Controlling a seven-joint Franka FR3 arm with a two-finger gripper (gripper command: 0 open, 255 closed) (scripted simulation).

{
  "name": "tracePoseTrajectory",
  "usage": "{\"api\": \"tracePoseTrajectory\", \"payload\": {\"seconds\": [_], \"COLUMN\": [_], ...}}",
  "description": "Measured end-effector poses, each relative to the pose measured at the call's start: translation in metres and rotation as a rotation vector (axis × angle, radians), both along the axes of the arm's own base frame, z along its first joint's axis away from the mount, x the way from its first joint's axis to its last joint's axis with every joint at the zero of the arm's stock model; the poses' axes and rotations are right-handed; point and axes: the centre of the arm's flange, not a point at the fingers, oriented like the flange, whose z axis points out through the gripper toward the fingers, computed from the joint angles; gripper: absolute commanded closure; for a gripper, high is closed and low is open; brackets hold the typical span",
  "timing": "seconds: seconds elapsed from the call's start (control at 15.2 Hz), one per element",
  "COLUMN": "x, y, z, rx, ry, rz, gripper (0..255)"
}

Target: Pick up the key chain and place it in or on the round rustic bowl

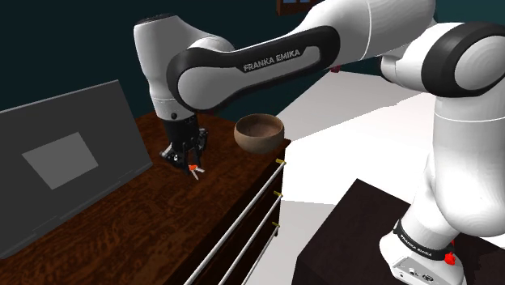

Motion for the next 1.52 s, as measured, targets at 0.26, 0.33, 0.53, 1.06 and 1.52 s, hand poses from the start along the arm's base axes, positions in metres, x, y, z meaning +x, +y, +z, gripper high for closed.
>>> {"api": "tracePoseTrajectory", "payload": {"seconds": [0.26, 0.33, 0.53, 1.06, 1.52], "x": [-0.001, -0.001, -0.001, -0.001, -0.004], "y": [0.001, 0.001, 0.000, 0.000, -0.026], "z": [0.022, 0.028, 0.044, 0.086, 0.112], "rx": [0.000, 0.000, 0.000, 0.000, -0.001], "ry": [0.000, 0.000, 0.000, 0.000, 0.000], "rz": [0.000, 0.000, 0.000, 0.000, 0.000], "gripper": [255, 255, 255, 255, 255]}}
